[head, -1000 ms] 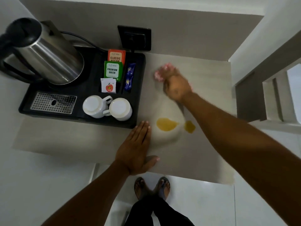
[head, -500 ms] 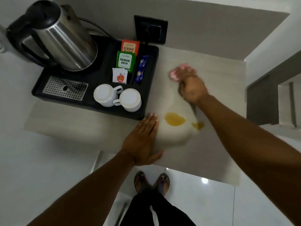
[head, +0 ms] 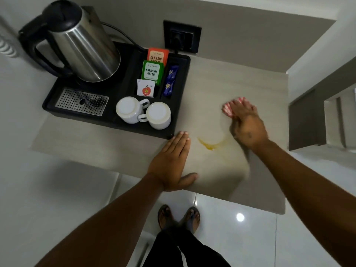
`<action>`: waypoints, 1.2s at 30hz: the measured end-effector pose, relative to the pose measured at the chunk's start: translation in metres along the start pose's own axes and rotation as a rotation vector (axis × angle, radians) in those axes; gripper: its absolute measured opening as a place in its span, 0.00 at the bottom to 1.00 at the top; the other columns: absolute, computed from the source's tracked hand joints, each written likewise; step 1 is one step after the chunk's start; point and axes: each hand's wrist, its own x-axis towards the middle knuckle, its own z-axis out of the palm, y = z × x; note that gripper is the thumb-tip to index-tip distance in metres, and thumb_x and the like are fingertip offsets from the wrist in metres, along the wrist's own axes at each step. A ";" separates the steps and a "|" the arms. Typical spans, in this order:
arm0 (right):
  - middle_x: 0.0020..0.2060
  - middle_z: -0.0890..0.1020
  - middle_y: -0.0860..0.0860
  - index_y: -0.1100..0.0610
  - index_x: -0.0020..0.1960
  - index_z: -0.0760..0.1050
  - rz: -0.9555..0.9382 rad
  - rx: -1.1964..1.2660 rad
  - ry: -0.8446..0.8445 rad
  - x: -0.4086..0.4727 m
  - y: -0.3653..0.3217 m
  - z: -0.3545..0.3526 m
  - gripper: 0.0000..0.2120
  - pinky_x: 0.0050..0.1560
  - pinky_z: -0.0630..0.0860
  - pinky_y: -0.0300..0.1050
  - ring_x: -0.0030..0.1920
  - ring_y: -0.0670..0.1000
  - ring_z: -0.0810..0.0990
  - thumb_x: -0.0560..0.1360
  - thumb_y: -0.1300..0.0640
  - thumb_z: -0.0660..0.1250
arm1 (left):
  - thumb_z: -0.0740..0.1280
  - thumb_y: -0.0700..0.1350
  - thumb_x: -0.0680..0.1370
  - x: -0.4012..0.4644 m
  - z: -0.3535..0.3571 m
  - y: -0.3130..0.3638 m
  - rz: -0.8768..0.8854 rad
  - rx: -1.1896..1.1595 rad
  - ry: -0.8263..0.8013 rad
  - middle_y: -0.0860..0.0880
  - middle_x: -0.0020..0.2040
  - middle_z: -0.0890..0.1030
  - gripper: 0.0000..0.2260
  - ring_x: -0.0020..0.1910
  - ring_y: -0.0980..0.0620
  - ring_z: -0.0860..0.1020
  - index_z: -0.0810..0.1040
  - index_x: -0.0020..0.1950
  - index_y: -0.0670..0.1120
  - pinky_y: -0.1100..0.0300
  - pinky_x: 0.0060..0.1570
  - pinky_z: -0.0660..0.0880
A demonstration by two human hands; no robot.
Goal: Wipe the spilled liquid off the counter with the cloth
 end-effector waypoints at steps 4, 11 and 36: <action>0.74 0.70 0.56 0.53 0.71 0.72 -0.075 0.042 0.028 0.011 -0.051 0.029 0.28 0.77 0.49 0.53 0.78 0.61 0.60 0.73 0.68 0.62 | 0.61 0.68 0.76 -0.007 0.001 0.003 -0.038 -0.030 0.026 0.38 0.84 0.51 0.48 0.84 0.43 0.47 0.49 0.82 0.37 0.47 0.82 0.50; 0.74 0.69 0.55 0.54 0.75 0.67 -0.264 -0.015 -0.080 -0.121 -0.051 0.040 0.31 0.77 0.57 0.60 0.77 0.55 0.59 0.72 0.66 0.64 | 0.60 0.68 0.77 -0.016 0.005 0.009 -0.094 0.043 0.072 0.38 0.83 0.56 0.46 0.83 0.42 0.52 0.55 0.81 0.36 0.43 0.81 0.51; 0.77 0.65 0.56 0.53 0.74 0.67 0.489 0.046 0.191 -0.156 0.003 0.009 0.24 0.79 0.48 0.57 0.79 0.61 0.53 0.79 0.62 0.58 | 0.45 0.59 0.79 -0.014 -0.003 0.006 -0.029 0.195 -0.083 0.34 0.83 0.51 0.38 0.83 0.38 0.47 0.49 0.81 0.34 0.41 0.81 0.46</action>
